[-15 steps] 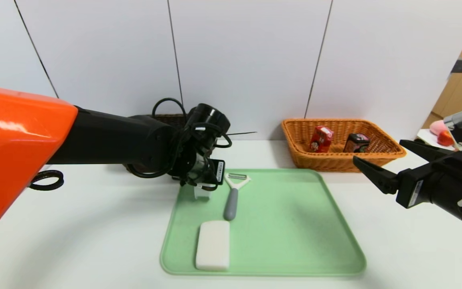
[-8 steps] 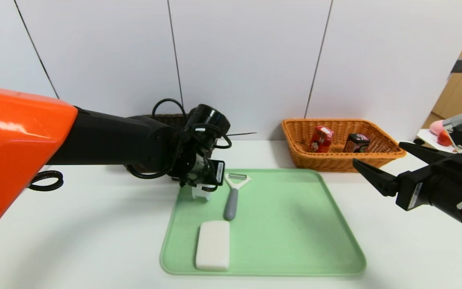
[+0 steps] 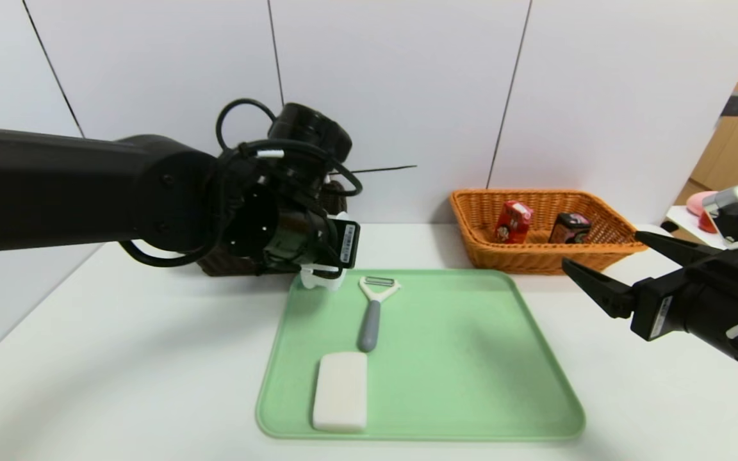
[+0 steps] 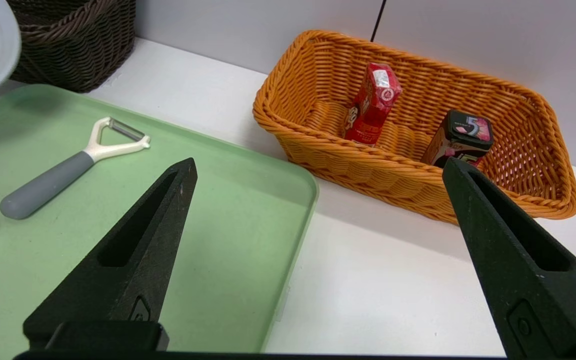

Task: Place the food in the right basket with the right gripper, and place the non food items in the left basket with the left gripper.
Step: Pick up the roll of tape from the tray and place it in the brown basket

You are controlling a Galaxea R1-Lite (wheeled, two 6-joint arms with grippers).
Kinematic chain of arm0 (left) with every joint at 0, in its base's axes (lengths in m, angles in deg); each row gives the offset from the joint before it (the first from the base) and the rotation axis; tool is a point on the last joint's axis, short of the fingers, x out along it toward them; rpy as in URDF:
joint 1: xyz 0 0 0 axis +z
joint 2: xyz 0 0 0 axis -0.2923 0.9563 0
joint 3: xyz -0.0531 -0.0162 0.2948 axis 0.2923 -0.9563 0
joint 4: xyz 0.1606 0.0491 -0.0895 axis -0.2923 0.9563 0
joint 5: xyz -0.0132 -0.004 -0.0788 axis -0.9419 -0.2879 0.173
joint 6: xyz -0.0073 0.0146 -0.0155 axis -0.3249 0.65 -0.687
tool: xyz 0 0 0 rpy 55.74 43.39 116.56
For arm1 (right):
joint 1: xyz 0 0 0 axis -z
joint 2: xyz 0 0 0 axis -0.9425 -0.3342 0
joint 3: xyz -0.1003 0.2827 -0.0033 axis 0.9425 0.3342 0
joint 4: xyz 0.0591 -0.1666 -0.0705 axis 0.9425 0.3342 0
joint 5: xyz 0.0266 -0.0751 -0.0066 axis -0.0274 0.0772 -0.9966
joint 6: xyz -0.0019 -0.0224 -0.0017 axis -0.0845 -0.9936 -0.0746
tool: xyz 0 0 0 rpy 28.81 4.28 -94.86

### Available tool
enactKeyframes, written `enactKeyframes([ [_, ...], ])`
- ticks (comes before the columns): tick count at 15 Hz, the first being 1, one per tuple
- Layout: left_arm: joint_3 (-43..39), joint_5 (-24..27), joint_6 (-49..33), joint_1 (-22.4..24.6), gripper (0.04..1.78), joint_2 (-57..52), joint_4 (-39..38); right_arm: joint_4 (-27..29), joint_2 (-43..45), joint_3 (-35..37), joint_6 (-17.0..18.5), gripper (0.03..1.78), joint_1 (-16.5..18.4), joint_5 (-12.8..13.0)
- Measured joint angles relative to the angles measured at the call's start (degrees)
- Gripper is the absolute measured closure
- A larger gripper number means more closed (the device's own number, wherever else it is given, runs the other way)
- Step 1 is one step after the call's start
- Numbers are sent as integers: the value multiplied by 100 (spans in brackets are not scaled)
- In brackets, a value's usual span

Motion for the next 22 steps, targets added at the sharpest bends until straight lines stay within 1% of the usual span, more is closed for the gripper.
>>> enactKeyframes([
  [2, 110, 23, 282, 37, 123, -313, -45, 2, -2, 17, 0, 12, -4, 0],
  [3, 189, 28, 411, 204, 123, -391, -55, 0, 0, 24, -5, 12, -4, 2],
  [5, 492, 78, 646, 731, 123, -412, -256, 0, 9, 44, -5, 12, -4, 2],
  [7, 757, 148, 797, 1331, 123, -267, -697, -5, 17, 50, -5, 12, -4, 2],
  [9, 855, 168, 1018, 1891, 123, 0, -1081, -6, 26, 49, -5, 12, 2, 7],
  [11, 884, 177, 1173, 2282, 123, 318, -1215, -5, 72, 49, -2, 12, 13, 7],
  [17, 862, 98, 1221, 2734, 123, 1158, -1282, -2, 127, 46, -16, 12, 29, 2],
  [20, 702, 41, 1239, 2914, 123, 1351, -1412, 0, 127, 55, -10, 12, 33, 2],
  [22, 581, -66, 1252, 2948, 123, 1398, -1486, 0, 116, 27, -13, 12, 35, 2],
])
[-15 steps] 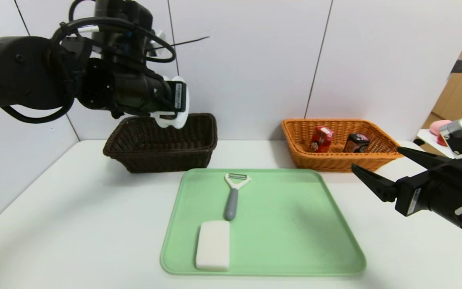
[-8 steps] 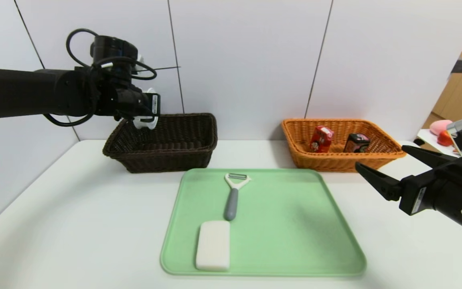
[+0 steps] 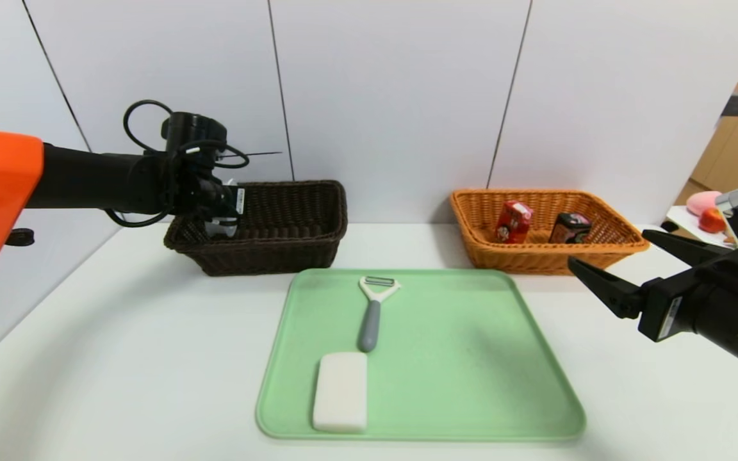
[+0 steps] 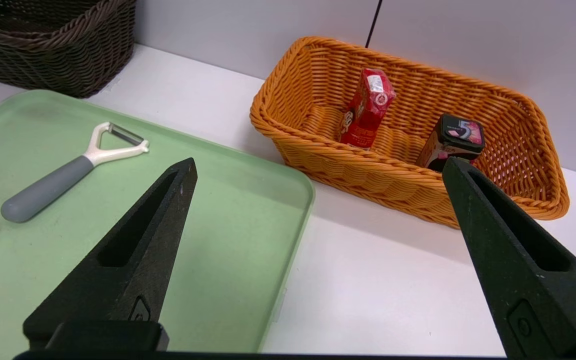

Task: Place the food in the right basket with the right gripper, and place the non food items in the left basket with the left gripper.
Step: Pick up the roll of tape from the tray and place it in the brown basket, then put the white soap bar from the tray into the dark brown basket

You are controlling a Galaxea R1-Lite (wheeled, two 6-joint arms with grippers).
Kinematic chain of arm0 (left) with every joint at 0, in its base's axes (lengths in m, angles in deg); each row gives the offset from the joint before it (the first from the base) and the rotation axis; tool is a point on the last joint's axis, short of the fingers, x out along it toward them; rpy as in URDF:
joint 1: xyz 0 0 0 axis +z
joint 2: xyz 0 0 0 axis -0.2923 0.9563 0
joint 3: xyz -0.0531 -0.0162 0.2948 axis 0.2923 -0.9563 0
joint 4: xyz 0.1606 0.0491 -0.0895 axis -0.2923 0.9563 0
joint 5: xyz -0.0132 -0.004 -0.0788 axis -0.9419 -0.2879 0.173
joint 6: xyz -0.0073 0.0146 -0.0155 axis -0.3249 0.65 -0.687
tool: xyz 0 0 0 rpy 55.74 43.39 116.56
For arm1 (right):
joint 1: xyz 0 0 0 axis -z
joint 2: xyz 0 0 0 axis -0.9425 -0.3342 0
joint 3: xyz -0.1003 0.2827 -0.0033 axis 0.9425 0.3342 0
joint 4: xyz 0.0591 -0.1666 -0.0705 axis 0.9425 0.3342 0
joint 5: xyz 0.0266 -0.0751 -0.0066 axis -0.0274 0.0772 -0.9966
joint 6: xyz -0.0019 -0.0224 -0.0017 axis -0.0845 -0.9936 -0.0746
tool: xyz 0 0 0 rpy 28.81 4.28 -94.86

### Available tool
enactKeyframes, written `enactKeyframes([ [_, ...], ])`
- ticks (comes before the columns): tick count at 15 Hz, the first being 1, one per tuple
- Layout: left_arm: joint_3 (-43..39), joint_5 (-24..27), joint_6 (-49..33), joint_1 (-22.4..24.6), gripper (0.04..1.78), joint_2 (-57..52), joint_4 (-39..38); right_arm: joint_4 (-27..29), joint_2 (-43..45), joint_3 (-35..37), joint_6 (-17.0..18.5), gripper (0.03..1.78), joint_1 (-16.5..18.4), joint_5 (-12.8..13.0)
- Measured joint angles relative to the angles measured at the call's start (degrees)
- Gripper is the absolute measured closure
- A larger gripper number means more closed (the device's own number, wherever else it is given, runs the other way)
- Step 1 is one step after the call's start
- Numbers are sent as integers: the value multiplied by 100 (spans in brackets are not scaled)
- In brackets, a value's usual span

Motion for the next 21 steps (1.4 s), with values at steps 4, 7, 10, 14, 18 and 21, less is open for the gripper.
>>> enactKeyframes([
  [4, -138, -29, -35, 49, 105, 44, -20, 0, -33, -24, 0, 12, -2, 0],
  [7, -150, -30, -35, 66, 76, 69, -293, 0, -60, -27, 72, 12, -2, 0],
  [10, -78, -24, 13, 63, 55, 50, -366, 0, -82, -29, 133, 12, 5, -9],
  [14, 769, -11, 391, 215, 38, -94, -346, 0, -107, -29, 135, 11, 5, -11],
  [18, 1297, 34, 952, -56, 27, -628, -300, -2, -148, -11, 152, 11, 6, -9],
  [21, 842, 41, 647, -872, 22, -1262, 22, 0, -160, -13, 157, 11, 6, -6],
])
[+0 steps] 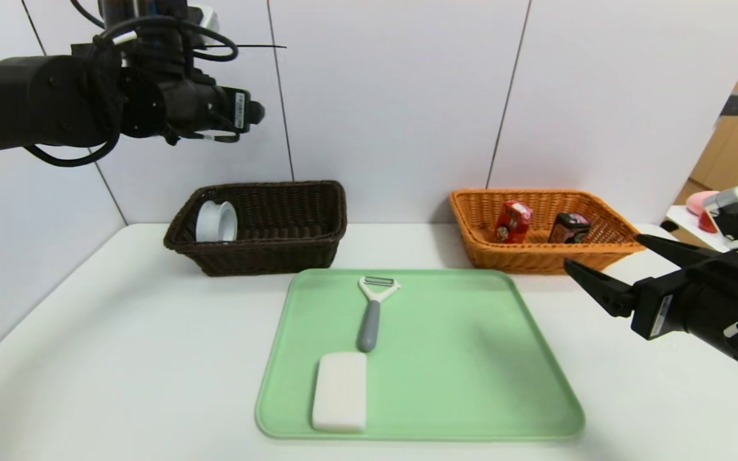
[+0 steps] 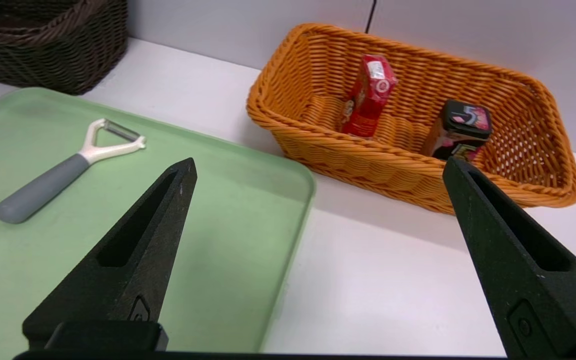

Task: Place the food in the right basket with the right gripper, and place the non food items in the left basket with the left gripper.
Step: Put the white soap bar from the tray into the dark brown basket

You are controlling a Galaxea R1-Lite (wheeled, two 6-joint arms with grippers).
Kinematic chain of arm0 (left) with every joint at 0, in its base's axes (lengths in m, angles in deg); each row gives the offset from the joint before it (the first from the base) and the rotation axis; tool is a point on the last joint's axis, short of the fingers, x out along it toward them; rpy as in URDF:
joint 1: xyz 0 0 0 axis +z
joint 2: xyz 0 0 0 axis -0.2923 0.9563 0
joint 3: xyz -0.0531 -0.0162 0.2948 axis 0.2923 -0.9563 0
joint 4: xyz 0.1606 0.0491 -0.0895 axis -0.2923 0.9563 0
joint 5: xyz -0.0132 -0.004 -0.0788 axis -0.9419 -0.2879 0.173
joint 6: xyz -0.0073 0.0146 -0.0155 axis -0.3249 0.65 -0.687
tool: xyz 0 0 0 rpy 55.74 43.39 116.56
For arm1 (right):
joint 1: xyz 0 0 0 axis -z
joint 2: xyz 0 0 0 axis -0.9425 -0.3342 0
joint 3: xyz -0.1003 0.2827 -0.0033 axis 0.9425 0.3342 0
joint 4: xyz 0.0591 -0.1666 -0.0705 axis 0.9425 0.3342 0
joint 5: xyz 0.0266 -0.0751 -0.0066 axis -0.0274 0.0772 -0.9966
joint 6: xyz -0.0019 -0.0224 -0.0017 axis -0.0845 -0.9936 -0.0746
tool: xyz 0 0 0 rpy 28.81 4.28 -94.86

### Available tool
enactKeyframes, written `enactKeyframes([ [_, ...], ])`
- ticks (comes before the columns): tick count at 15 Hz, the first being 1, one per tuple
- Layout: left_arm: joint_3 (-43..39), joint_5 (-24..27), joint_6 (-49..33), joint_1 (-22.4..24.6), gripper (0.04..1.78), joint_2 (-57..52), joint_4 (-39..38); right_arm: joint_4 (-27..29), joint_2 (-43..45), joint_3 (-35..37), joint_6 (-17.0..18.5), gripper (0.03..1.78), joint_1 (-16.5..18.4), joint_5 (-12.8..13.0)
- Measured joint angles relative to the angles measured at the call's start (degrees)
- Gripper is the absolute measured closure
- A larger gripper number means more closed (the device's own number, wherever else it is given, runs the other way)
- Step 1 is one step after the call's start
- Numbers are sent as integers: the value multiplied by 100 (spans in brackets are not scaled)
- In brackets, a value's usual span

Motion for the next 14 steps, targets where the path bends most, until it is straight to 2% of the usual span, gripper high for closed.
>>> enactKeyframes([
  [3, -750, -41, -1172, -981, 19, -596, 638, 0, 6, 24, -2, 11, -1, -2],
  [7, -2289, -336, -2617, -1932, 16, -1280, 1114, -2, 6, 30, 9, 11, -4, -5],
  [10, -3430, -564, -3334, -2387, 15, -1615, 1123, -2, 6, 28, 0, 11, -1, -2],
  [14, -3863, -746, -4520, -3029, 14, -1713, 1123, -5, 20, 17, 0, 11, 46, 4],
])
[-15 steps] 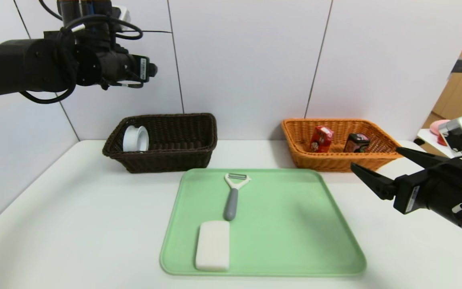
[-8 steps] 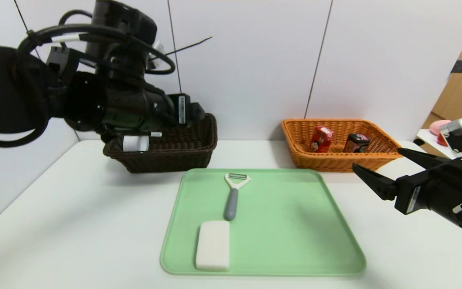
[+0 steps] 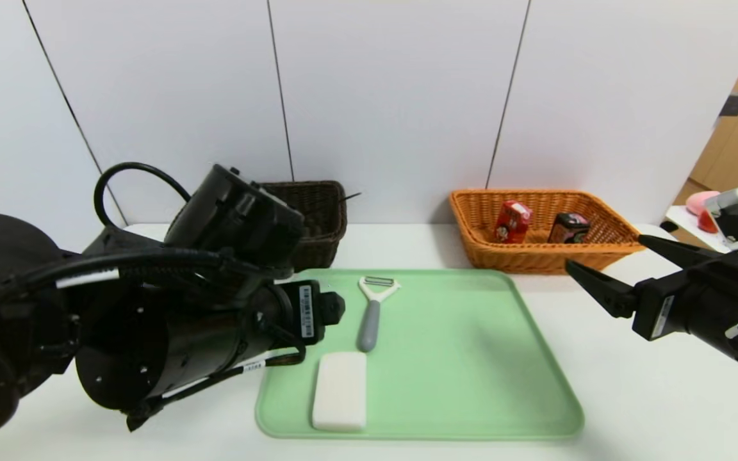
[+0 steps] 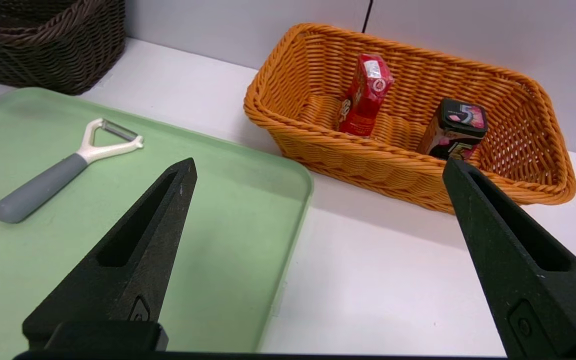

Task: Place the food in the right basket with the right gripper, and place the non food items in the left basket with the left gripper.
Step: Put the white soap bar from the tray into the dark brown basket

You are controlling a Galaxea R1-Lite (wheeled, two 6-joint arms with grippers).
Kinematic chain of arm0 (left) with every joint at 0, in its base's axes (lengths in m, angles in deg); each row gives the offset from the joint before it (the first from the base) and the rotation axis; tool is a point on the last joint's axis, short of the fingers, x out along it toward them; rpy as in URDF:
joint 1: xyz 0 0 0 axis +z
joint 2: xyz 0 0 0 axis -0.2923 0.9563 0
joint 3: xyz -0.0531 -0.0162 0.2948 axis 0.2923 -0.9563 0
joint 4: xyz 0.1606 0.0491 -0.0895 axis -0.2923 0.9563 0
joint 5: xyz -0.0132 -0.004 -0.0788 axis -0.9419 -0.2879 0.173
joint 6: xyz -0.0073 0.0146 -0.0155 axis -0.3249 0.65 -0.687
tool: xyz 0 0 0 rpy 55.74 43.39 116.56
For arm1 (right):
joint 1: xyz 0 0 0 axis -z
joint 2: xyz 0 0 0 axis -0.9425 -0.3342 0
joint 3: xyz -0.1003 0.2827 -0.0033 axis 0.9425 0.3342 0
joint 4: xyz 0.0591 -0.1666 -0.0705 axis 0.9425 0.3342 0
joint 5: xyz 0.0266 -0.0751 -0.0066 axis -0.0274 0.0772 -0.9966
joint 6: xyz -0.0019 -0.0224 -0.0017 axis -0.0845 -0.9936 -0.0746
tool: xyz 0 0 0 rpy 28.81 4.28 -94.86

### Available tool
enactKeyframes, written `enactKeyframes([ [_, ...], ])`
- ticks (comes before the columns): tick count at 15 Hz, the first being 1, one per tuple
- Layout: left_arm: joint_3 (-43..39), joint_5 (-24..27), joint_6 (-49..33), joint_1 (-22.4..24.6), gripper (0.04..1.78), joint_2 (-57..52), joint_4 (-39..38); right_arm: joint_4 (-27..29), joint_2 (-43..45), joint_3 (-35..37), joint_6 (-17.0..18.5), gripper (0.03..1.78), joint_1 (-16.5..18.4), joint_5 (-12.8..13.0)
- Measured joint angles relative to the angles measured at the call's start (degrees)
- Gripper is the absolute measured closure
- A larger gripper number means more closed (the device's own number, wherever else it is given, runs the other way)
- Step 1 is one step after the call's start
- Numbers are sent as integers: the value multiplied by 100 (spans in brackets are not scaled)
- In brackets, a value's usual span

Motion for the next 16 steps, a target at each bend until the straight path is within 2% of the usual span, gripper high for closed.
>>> enactKeyframes([
  [7, 40, -285, -621, -584, 13, 562, 46, 2, 61, 18, -17, 11, 157, 2],
  [11, 485, -284, -757, -992, 13, 850, 1035, 5, 48, -9, -27, 11, 166, -1],
  [16, 545, -345, -1047, -1180, 13, 1217, 1425, 7, 48, 61, -9, 11, 165, 2],
])
